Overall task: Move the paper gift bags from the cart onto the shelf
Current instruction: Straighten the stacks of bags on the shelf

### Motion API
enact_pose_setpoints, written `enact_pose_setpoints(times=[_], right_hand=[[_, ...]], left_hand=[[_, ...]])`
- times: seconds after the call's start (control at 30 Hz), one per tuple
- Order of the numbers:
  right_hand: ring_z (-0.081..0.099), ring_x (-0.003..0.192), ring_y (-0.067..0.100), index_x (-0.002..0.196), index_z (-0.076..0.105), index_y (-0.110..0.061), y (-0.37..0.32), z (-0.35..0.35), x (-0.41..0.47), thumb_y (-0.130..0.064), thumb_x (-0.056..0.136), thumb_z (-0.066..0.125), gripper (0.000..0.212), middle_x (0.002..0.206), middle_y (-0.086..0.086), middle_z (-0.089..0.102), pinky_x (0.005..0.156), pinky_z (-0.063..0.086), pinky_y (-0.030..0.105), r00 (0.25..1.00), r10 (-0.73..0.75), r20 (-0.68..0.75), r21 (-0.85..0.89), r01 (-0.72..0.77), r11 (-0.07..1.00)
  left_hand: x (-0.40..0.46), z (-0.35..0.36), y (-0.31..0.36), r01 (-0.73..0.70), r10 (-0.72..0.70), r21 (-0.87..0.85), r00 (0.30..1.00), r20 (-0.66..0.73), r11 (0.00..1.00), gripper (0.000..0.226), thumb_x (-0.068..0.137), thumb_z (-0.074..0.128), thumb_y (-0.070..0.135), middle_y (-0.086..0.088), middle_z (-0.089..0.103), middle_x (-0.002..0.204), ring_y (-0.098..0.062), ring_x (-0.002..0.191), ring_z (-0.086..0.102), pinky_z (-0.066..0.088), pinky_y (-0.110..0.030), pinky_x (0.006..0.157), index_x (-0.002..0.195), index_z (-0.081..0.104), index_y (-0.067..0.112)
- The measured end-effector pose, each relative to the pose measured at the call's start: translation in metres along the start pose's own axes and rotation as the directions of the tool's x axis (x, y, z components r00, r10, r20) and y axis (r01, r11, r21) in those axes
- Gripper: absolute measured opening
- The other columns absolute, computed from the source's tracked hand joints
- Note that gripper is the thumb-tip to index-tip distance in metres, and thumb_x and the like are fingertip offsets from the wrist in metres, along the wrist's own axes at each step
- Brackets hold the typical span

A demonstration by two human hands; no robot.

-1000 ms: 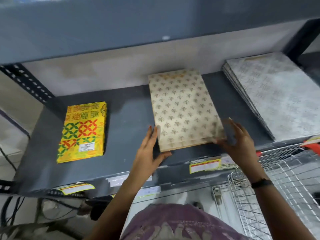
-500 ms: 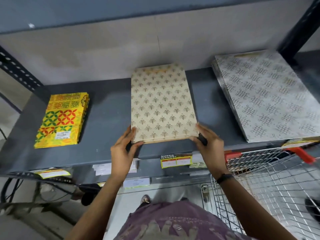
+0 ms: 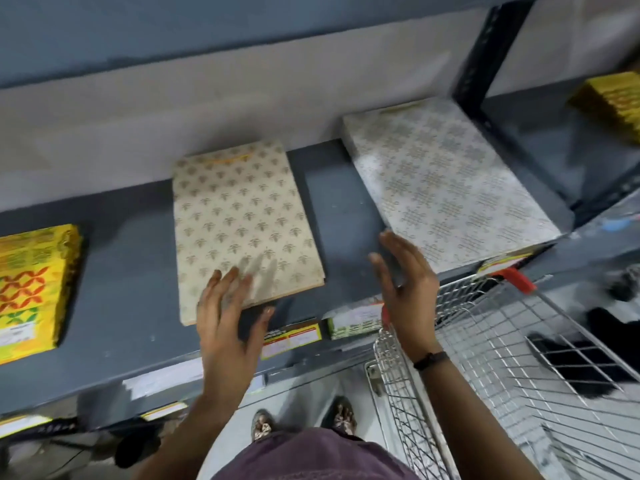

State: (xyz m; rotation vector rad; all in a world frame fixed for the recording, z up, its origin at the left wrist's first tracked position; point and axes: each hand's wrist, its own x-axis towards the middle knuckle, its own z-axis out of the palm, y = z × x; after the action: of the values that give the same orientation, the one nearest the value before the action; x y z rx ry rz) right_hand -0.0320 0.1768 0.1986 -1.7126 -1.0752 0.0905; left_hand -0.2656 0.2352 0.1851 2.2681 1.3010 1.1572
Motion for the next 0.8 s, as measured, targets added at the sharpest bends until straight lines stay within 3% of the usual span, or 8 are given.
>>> enact_pose_setpoints(times=[0.1, 0.17, 0.27, 0.37, 0.47, 0.6, 0.8], right_hand=[[0.054, 0.11, 0.009, 0.112, 0.064, -0.01, 0.026, -0.047, 0.027, -0.019, 0.092, 0.056, 0.024, 0.117, 0.011, 0.064, 0.097, 0.036, 0.005, 0.987, 0.02, -0.159, -0.068, -0.032, 0.997], [0.053, 0.114, 0.016, 0.115, 0.062, -0.009, 0.048, -0.077, 0.044, -0.021, 0.093, 0.054, 0.027, 0.121, 0.013, 0.062, 0.099, 0.036, 0.012, 0.974, 0.089, -0.206, -0.127, -0.117, 0.985], [0.046, 0.125, 0.029, 0.124, 0.055, -0.005, 0.083, -0.106, 0.065, -0.022, 0.092, 0.055, 0.036, 0.131, 0.019, 0.052, 0.107, 0.036, 0.033, 0.952, 0.227, -0.204, -0.226, -0.271, 0.936], [0.035, 0.134, 0.034, 0.131, 0.047, -0.001, 0.113, -0.123, 0.081, -0.023, 0.092, 0.054, 0.045, 0.141, 0.025, 0.041, 0.111, 0.029, 0.038, 0.932, 0.323, -0.163, -0.32, -0.36, 0.877], [0.028, 0.138, 0.034, 0.135, 0.042, -0.002, 0.134, -0.129, 0.088, -0.022, 0.093, 0.052, 0.047, 0.146, 0.024, 0.034, 0.114, 0.024, 0.037, 0.917, 0.369, -0.15, -0.358, -0.398, 0.844], [0.035, 0.132, 0.034, 0.133, 0.045, -0.006, 0.149, -0.127, 0.09, -0.023, 0.094, 0.049, 0.043, 0.141, 0.021, 0.041, 0.112, 0.029, 0.04, 0.925, 0.347, -0.154, -0.379, -0.38, 0.844], [0.042, 0.12, 0.035, 0.131, 0.049, -0.015, 0.158, -0.12, 0.094, -0.023, 0.094, 0.045, 0.038, 0.131, 0.019, 0.05, 0.099, 0.037, 0.044, 0.918, 0.309, -0.249, -0.455, -0.393, 0.799]], left_hand=[[0.007, 0.038, 0.048, -0.12, 0.132, -0.1, 0.984, 0.122, 0.988, 0.05, 0.089, 0.054, 0.037, -0.009, 0.05, 0.138, -0.024, 0.136, 0.036, 0.025, -0.027, 0.117, 0.131, 0.052, 0.01], [0.009, 0.065, 0.077, -0.139, 0.162, -0.114, 0.962, 0.218, 0.984, 0.059, 0.088, 0.053, 0.04, -0.015, 0.047, 0.144, -0.023, 0.139, 0.033, 0.028, -0.034, 0.117, 0.137, 0.048, 0.005], [0.015, 0.102, 0.11, -0.133, 0.14, -0.045, 0.912, 0.387, 0.99, 0.076, 0.087, 0.053, 0.046, -0.017, 0.033, 0.154, -0.027, 0.145, 0.027, 0.028, -0.039, 0.116, 0.147, 0.032, 0.003], [0.026, 0.137, 0.134, -0.019, 0.006, 0.019, 0.851, 0.525, 1.0, 0.088, 0.088, 0.054, 0.047, -0.016, 0.013, 0.161, -0.028, 0.15, 0.013, 0.019, -0.039, 0.122, 0.152, 0.012, 0.003], [0.032, 0.163, 0.145, 0.036, -0.088, 0.106, 0.836, 0.541, 0.994, 0.088, 0.09, 0.05, 0.048, -0.017, 0.011, 0.161, -0.027, 0.15, 0.013, 0.013, -0.038, 0.123, 0.152, 0.008, 0.001], [0.032, 0.175, 0.146, -0.036, -0.098, 0.251, 0.859, 0.502, 0.967, 0.082, 0.093, 0.043, 0.049, -0.016, 0.017, 0.16, -0.024, 0.15, 0.015, 0.011, -0.039, 0.124, 0.151, 0.011, 0.001], [0.03, 0.177, 0.147, -0.069, -0.094, 0.311, 0.871, 0.482, 0.948, 0.079, 0.092, 0.042, 0.051, -0.012, 0.02, 0.16, -0.021, 0.149, 0.017, 0.012, -0.038, 0.124, 0.152, 0.016, 0.005]])
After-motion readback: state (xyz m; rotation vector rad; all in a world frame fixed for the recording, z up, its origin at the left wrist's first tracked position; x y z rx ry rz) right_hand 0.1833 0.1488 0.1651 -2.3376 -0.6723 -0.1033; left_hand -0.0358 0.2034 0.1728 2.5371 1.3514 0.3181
